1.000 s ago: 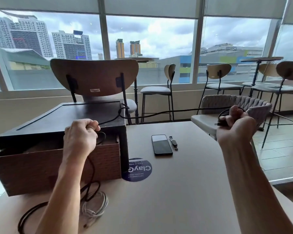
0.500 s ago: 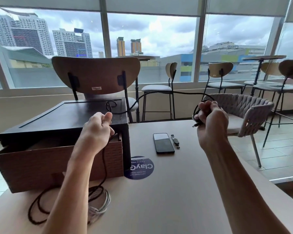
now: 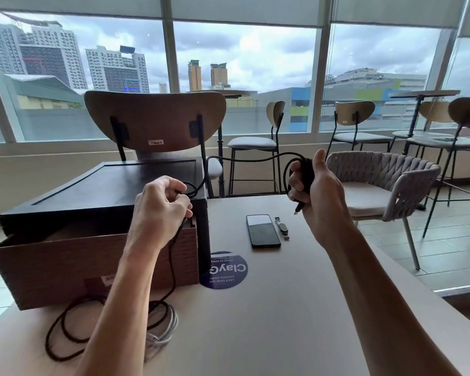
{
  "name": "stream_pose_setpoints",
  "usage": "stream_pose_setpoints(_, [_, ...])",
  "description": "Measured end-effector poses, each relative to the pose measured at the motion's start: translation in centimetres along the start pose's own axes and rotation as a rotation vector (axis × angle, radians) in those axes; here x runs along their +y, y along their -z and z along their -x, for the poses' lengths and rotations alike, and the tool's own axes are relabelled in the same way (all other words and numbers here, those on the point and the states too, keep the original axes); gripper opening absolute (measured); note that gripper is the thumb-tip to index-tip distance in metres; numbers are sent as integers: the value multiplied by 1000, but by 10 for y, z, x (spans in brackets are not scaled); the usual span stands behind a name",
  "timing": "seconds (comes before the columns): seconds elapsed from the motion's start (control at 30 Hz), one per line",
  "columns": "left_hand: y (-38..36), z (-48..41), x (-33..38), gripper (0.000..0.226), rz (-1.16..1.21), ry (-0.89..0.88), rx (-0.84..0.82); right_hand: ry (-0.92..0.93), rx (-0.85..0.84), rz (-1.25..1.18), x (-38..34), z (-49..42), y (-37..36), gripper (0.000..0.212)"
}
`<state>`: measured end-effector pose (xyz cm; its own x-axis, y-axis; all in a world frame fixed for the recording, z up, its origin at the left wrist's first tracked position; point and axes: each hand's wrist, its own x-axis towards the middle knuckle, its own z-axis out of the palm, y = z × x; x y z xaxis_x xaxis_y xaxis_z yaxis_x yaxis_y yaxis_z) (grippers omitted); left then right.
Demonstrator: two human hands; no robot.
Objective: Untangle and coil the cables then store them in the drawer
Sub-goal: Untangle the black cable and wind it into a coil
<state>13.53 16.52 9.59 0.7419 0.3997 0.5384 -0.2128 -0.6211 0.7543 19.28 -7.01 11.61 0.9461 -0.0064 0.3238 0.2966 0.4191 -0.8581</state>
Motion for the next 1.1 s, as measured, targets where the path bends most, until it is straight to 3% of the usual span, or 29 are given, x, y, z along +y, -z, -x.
stream_pose_setpoints(0.13, [1,0,-1,12,-47,-15,-4,0,28,-12,0,-1,-1,52])
stream_pose_setpoints(0.3, [6,0,-1,28,-143,-29,-58,13,58,-23,-1,-2,3,49])
stream_pose_setpoints(0.47, [11,2,-1,16,-149,7,23,60,185,-260,-6,-9,22,39])
stream_pose_setpoints(0.6, [14,-2,-6,24,-11,111,59,88,310,-523,-12,-17,45,35])
stream_pose_setpoints(0.67, [18,-3,-7,18,-11,129,82,102,348,-577,-14,-18,54,36])
stream_pose_setpoints(0.8, [32,-6,-6,8,-147,99,124,124,407,-591,-17,-17,57,38])
stream_pose_setpoints(0.93, [41,-8,-12,22,-194,113,169,140,440,-602,-19,-17,61,40])
stream_pose_setpoints(1.1, [40,-5,-14,22,-343,36,211,134,493,-579,-17,-19,64,38])
